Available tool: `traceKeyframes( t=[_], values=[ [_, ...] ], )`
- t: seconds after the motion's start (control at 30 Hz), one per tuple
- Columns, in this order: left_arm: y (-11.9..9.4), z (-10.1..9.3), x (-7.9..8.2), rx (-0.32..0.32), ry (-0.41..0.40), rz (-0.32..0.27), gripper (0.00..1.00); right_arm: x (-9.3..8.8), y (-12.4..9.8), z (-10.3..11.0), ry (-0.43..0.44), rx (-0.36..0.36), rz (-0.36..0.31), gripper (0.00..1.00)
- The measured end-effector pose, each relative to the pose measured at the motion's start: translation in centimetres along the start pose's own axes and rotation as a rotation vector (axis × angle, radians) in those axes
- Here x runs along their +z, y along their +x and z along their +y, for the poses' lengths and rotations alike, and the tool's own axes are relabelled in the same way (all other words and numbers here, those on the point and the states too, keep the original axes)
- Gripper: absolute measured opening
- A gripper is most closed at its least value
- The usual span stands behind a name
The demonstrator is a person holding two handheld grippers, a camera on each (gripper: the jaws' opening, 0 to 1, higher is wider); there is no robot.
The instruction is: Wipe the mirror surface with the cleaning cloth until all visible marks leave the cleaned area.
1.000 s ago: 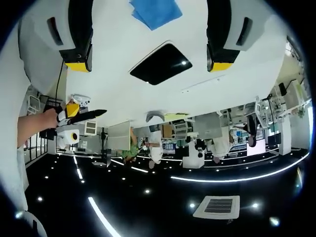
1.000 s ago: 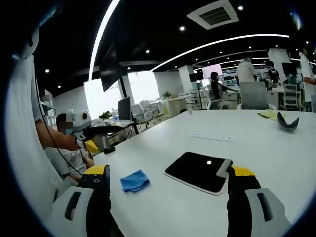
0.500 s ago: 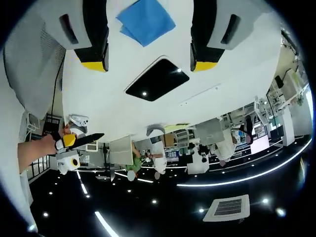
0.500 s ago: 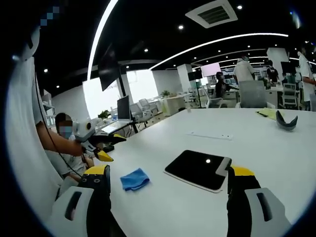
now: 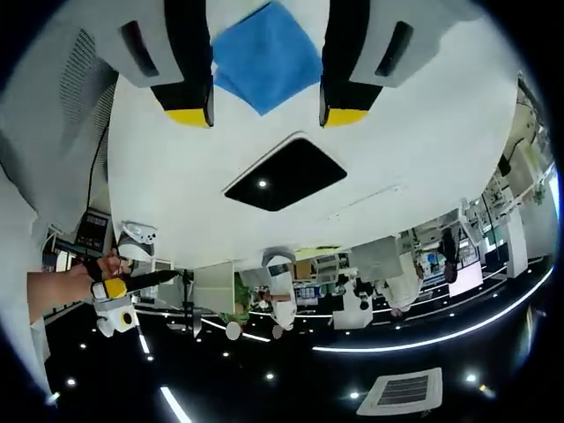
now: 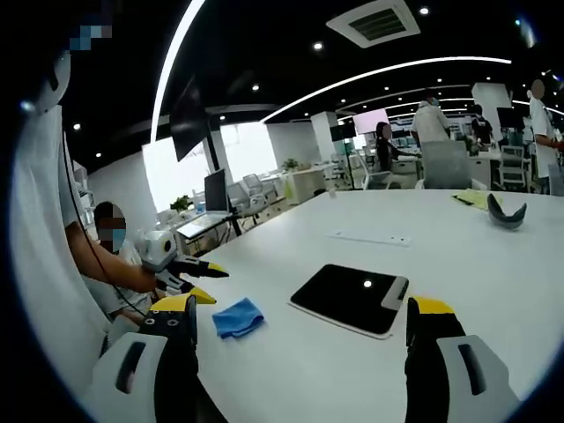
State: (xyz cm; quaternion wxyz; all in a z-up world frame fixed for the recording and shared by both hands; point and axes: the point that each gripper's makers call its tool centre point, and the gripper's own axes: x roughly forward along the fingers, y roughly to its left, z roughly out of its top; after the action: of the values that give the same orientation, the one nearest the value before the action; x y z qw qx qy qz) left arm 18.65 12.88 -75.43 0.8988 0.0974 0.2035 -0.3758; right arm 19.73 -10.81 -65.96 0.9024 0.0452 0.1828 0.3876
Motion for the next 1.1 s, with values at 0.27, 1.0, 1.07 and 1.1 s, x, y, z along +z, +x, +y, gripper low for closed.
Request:
traceKeyframes(
  t=[0.27, 1.0, 1.07, 1.1],
  values=[
    [1.0, 0.0, -3.7, -0.008, -0.028, 0.079, 0.39, -0.2, -0.1, 0.0, 0.004, -0.007, 0.007, 0.99],
    [2.6, 1.2, -8.6, 0.011, -0.084, 0.160, 0.25, -0.9, -0.3, -0.1, 0.021, -0.015, 0.033, 0.99],
    [2.6, 1.1, -8.9, 0.006, -0.061, 0.171, 0.24, -1.0, -0.3, -0.1, 0.020, -0.015, 0.039, 0.99],
    [2.6, 1.2, -8.9, 0.010, -0.042, 0.159, 0.23, -1.0, -0.2, -0.1, 0.020, -0.015, 0.040, 0.99]
  ],
)
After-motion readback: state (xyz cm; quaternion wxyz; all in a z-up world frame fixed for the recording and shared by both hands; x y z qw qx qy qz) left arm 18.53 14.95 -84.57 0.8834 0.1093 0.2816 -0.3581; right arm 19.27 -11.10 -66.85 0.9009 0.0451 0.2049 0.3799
